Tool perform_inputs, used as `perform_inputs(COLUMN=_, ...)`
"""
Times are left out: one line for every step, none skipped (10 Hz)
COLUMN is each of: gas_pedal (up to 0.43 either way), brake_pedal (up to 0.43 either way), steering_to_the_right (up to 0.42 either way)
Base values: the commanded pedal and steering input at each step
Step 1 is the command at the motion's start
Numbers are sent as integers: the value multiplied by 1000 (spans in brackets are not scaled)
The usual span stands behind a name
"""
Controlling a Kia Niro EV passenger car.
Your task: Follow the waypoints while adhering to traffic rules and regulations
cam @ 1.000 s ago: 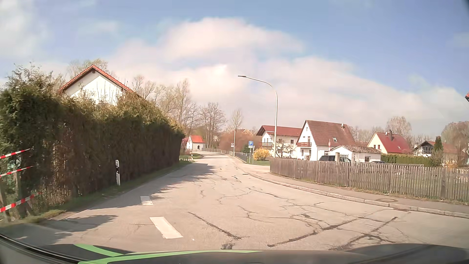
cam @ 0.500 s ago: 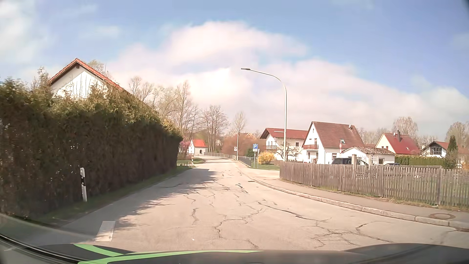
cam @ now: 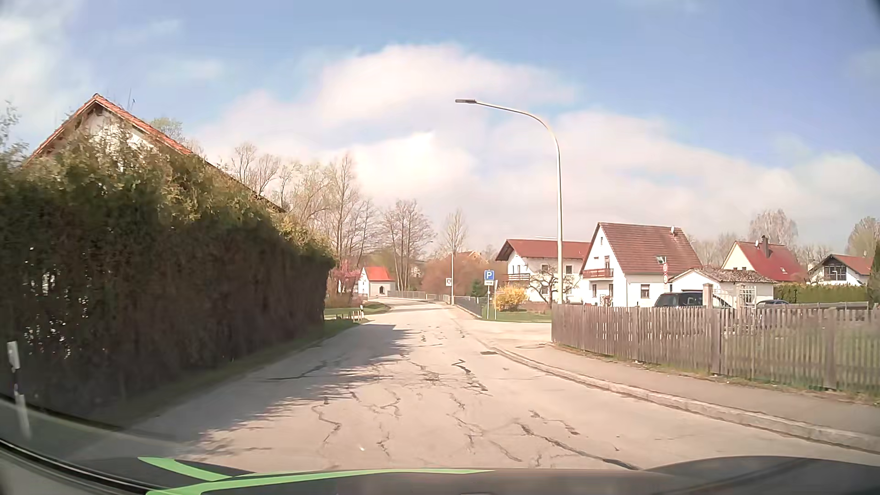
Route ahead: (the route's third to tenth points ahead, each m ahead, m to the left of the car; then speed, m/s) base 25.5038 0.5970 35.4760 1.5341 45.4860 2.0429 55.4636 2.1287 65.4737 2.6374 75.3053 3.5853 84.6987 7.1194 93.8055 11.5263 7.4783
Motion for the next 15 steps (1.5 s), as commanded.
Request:
perform_inputs(gas_pedal=331, brake_pedal=0, steering_to_the_right=-21)
perform_inputs(gas_pedal=331, brake_pedal=0, steering_to_the_right=-21)
perform_inputs(gas_pedal=331, brake_pedal=0, steering_to_the_right=-21)
perform_inputs(gas_pedal=331, brake_pedal=0, steering_to_the_right=-21)
perform_inputs(gas_pedal=331, brake_pedal=0, steering_to_the_right=-20)
perform_inputs(gas_pedal=331, brake_pedal=0, steering_to_the_right=-19)
perform_inputs(gas_pedal=331, brake_pedal=0, steering_to_the_right=-15)
perform_inputs(gas_pedal=331, brake_pedal=0, steering_to_the_right=-10)
perform_inputs(gas_pedal=331, brake_pedal=0, steering_to_the_right=-7)
perform_inputs(gas_pedal=331, brake_pedal=0, steering_to_the_right=-5)
perform_inputs(gas_pedal=331, brake_pedal=0, steering_to_the_right=-5)
perform_inputs(gas_pedal=331, brake_pedal=0, steering_to_the_right=-4)
perform_inputs(gas_pedal=331, brake_pedal=0, steering_to_the_right=-4)
perform_inputs(gas_pedal=331, brake_pedal=0, steering_to_the_right=-4)
perform_inputs(gas_pedal=331, brake_pedal=0, steering_to_the_right=-3)
